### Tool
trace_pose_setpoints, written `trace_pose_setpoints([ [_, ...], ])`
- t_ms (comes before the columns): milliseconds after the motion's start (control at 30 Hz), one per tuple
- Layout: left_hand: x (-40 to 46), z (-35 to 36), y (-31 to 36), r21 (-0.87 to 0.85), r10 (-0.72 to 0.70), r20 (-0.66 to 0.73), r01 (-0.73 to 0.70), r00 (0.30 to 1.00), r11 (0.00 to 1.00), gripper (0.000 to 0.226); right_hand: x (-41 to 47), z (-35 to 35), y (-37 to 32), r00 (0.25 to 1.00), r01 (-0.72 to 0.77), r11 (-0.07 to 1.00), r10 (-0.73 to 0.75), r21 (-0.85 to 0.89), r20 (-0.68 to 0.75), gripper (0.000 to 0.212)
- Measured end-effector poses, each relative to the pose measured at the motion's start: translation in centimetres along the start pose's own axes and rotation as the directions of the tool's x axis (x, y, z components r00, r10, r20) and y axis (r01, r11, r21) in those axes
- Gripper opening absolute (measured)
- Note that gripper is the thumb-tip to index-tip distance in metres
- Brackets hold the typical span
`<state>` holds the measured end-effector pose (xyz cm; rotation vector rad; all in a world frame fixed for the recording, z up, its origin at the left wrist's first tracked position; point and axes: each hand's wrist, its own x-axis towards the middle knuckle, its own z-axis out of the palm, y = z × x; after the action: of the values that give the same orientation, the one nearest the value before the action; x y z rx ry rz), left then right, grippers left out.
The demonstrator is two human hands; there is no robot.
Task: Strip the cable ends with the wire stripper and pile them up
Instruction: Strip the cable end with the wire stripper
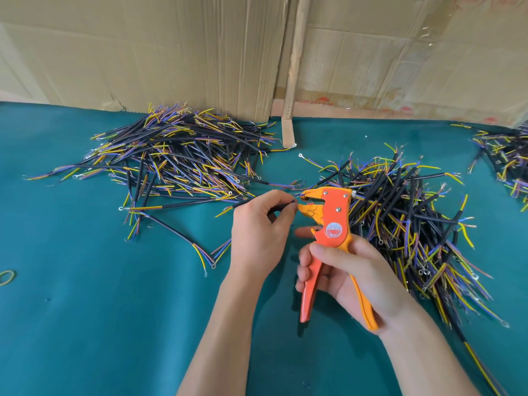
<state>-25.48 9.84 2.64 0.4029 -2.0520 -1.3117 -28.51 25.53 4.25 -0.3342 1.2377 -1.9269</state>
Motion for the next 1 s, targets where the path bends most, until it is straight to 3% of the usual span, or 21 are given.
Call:
trace_pose_setpoints([
  [467, -0.13, 0.06, 0.06, 0.020, 0.049, -0.003, -0.049, 0.999, 0.999, 0.009, 0.13, -0.40, -0.06, 1.000, 0.009, 1.000, -0.008, 0.010, -0.014, 0.032],
  [1000, 0.09, -0.42, 0.06, 0.048, 0.036, 0.038, -0.038, 0.999, 0.998, 0.012, -0.08, 0.07, -0.07, 0.996, 0.018, 1.000, -0.017, 0.015, -0.093, 0.038],
])
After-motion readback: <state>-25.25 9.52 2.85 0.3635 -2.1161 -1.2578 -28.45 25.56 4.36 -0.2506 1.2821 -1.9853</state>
